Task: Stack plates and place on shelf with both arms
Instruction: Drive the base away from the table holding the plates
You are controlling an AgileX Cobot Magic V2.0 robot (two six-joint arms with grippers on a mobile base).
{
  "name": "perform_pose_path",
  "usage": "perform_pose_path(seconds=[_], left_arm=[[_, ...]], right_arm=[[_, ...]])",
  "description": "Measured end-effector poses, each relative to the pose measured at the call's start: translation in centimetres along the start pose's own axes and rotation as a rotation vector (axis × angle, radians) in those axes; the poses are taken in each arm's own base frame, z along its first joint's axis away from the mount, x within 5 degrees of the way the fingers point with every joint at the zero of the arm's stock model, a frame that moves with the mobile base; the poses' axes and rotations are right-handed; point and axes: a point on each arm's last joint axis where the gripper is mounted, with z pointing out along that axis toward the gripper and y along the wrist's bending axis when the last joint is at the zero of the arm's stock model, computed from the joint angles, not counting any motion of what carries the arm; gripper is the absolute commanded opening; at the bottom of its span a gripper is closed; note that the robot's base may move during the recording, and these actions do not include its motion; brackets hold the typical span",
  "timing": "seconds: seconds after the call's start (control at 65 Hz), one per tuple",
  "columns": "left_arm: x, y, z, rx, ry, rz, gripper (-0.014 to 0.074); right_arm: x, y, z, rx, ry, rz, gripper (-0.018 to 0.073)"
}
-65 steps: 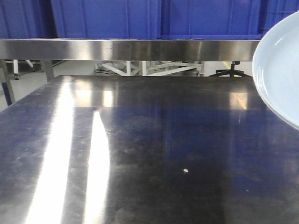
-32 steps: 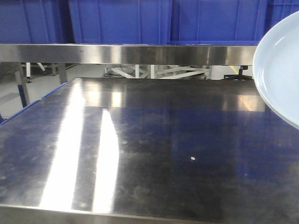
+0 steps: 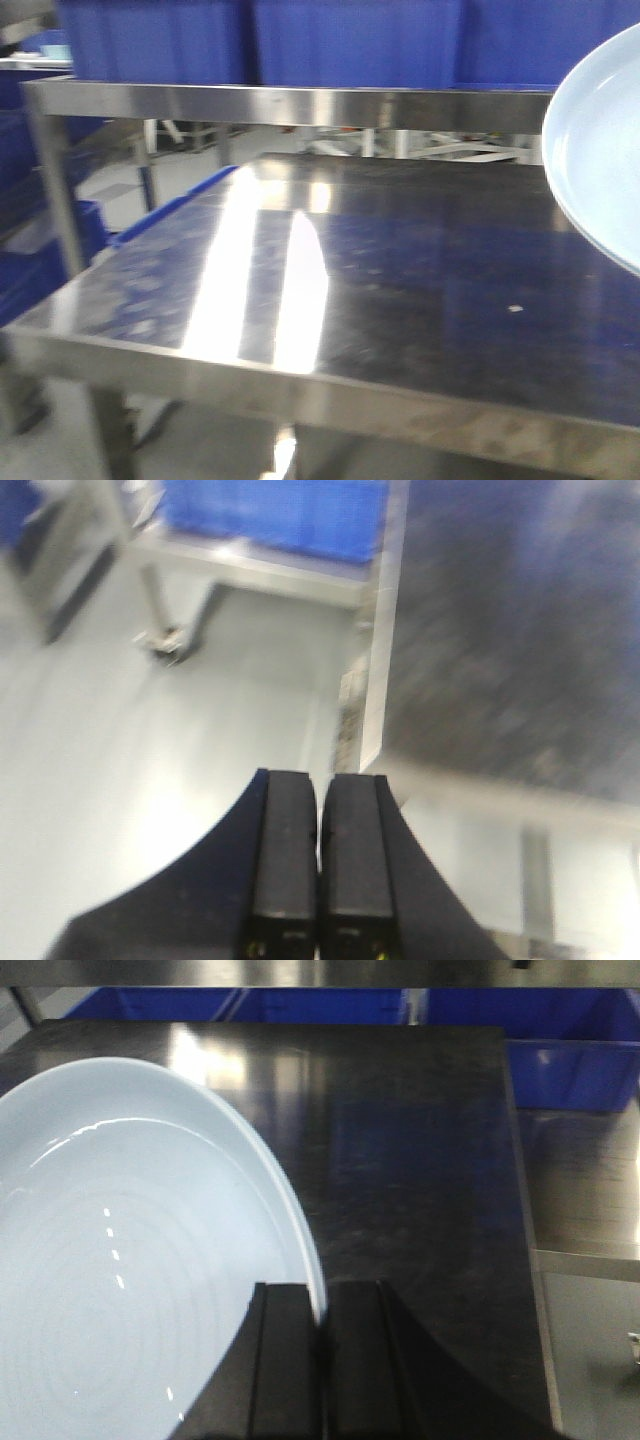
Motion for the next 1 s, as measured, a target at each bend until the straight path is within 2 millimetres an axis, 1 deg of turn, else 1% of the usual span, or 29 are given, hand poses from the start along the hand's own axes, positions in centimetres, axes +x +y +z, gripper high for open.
perform_pose_path(seconds=[1.0], left_arm=[[0.01,0.00,0.04,0.000,0.002,0.000,0.0087]], right_arm=[[0.02,-0.01,0.00,0.001,0.002,0.000,0.0029]])
